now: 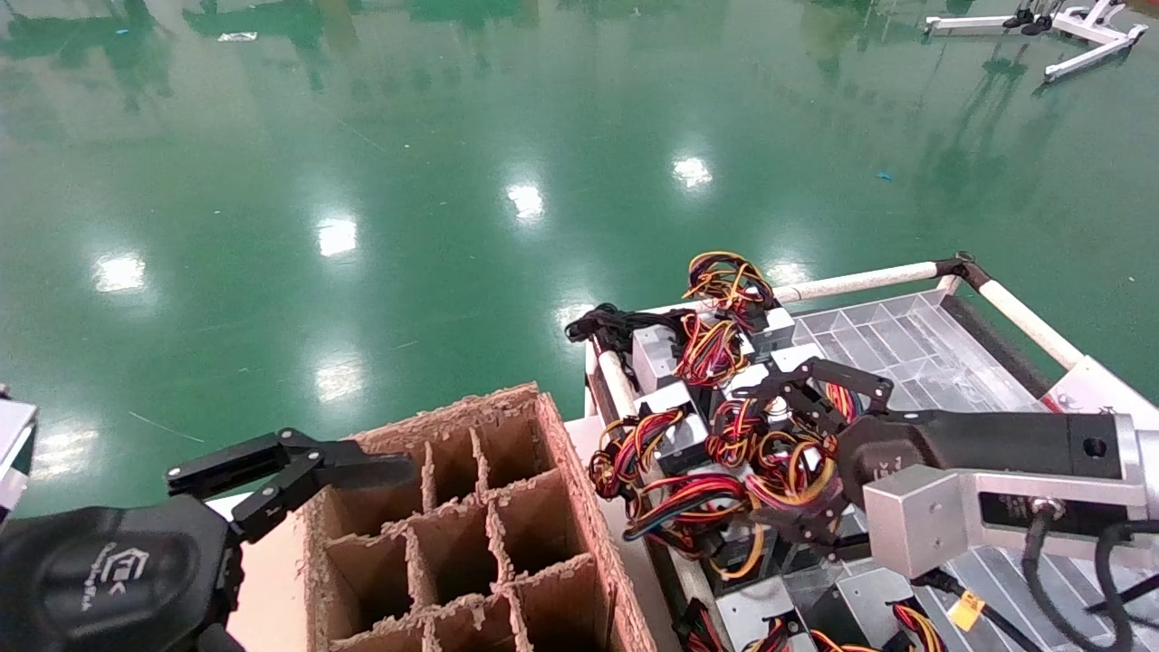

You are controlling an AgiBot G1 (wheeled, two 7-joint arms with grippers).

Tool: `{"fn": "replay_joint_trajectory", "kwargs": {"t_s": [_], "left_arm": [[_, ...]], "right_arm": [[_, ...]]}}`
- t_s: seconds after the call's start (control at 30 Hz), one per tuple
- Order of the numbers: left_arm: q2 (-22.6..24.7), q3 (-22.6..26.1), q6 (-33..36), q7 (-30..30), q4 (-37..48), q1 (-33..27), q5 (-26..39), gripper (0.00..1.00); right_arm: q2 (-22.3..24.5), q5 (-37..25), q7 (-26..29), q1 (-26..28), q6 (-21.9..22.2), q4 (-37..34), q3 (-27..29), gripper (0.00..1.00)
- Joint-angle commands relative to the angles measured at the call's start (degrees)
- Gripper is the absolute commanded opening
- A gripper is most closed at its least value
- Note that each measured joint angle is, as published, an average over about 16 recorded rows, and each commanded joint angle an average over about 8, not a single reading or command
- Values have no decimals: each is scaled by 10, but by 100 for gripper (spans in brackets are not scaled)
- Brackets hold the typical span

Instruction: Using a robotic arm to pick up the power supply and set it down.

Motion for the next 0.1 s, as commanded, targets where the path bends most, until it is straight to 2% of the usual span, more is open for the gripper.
{"fn": "replay_joint_trajectory", "kwargs": {"t_s": [0.03, 0.1], "left_arm": [[0, 0, 0, 0, 0, 0, 0, 100], [0, 0, 0, 0, 0, 0, 0, 100]], "right_arm": [[-2, 11, 57, -25, -18, 13, 35, 100], [-3, 14, 73, -32, -24, 16, 45, 100]]}}
